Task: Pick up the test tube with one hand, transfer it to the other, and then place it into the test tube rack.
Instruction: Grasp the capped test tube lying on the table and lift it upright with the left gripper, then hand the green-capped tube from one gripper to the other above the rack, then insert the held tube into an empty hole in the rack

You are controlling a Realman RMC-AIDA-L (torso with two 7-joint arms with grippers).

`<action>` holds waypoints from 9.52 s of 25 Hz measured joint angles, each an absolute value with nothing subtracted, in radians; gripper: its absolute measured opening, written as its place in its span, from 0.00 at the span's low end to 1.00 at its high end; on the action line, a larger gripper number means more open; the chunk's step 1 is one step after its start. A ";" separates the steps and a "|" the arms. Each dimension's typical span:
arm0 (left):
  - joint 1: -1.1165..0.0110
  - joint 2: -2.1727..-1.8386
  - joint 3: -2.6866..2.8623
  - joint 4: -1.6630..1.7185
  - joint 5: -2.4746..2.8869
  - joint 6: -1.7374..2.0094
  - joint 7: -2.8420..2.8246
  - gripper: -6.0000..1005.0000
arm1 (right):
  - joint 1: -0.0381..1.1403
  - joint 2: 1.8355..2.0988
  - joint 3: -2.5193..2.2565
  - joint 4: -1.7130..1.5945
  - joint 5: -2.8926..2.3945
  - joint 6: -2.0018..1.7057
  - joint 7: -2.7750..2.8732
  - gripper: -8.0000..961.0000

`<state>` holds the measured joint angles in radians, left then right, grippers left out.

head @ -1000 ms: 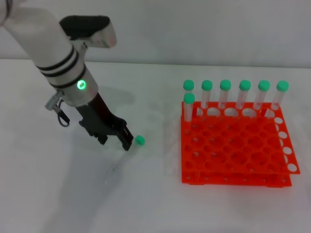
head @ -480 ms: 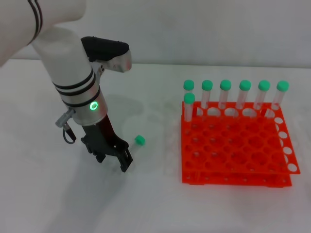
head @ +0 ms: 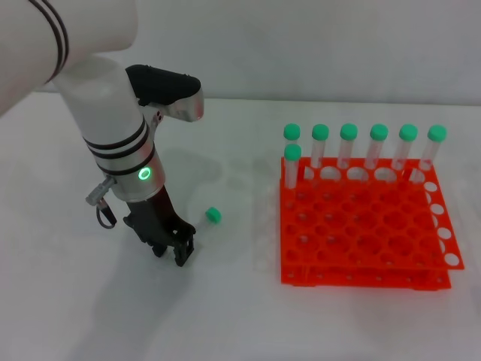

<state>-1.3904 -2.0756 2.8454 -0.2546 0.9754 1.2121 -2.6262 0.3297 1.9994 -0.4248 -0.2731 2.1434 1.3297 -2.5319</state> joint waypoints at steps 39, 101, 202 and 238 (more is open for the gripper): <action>-1.300 -2.050 2.846 -0.449 0.089 0.986 -2.037 0.21 | 0.327 1.999 -0.403 -0.273 2.144 1.329 -2.516 0.88; -0.954 -2.096 2.832 0.341 -0.581 1.060 -0.556 0.24 | 0.517 1.920 -0.726 -0.621 1.631 1.762 -1.791 0.78; -0.307 -2.092 2.517 0.270 -1.175 1.380 -0.048 0.88 | 0.664 2.024 -1.212 -0.663 1.667 1.080 -1.825 0.24; -0.314 -2.092 2.514 0.270 -1.167 1.393 -0.051 0.88 | 0.647 2.021 -1.255 -0.609 1.695 1.007 -1.812 0.44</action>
